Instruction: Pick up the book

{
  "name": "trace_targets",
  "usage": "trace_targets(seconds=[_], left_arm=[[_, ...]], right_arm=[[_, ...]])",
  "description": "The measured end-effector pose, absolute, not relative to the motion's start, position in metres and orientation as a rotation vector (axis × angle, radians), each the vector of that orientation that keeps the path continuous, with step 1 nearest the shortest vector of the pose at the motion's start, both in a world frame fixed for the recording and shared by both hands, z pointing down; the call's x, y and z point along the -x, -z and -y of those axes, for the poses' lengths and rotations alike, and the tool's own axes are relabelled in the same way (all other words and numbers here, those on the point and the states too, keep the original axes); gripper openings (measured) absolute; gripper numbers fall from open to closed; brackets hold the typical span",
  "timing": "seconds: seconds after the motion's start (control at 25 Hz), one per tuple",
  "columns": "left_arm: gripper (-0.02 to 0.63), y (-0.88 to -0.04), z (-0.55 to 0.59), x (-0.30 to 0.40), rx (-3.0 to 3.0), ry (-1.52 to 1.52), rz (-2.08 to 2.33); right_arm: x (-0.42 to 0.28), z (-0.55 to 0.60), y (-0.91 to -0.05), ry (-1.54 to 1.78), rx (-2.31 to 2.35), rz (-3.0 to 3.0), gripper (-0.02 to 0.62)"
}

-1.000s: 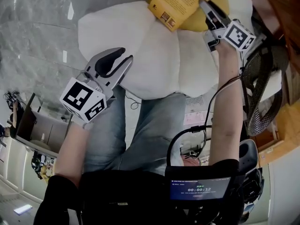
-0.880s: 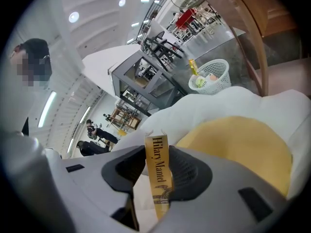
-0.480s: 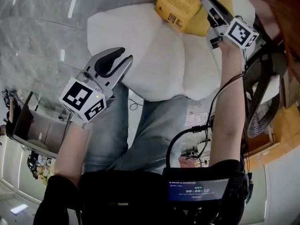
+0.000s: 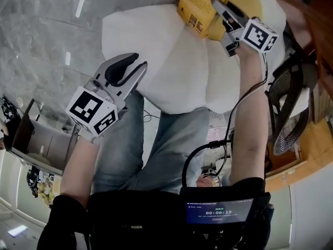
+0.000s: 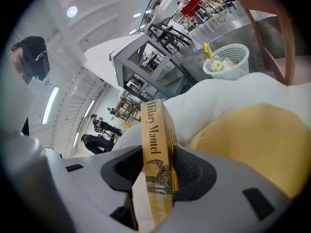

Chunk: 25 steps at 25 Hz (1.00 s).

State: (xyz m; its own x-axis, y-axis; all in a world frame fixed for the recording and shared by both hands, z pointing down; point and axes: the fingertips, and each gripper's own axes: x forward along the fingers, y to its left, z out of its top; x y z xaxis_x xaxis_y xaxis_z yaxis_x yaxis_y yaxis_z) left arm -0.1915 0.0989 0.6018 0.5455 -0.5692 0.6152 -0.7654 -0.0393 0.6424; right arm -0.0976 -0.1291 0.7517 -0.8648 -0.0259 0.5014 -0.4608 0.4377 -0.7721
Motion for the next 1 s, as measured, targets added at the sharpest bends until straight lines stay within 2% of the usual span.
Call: trace_targets(seconds=[0.36, 1.0], left_arm=[[0.107, -0.607, -0.108, 0.216, -1.698, -0.210, 1.139], [0.107, -0.612, -0.115, 0.218, -1.686, -0.201, 1.148]], right_arm=[[0.124, 0.115, -0.768, -1.453, -0.420, 2.240, 0.187], [0.135, 0.111, -0.788, -1.442, -0.475, 2.208, 0.204]])
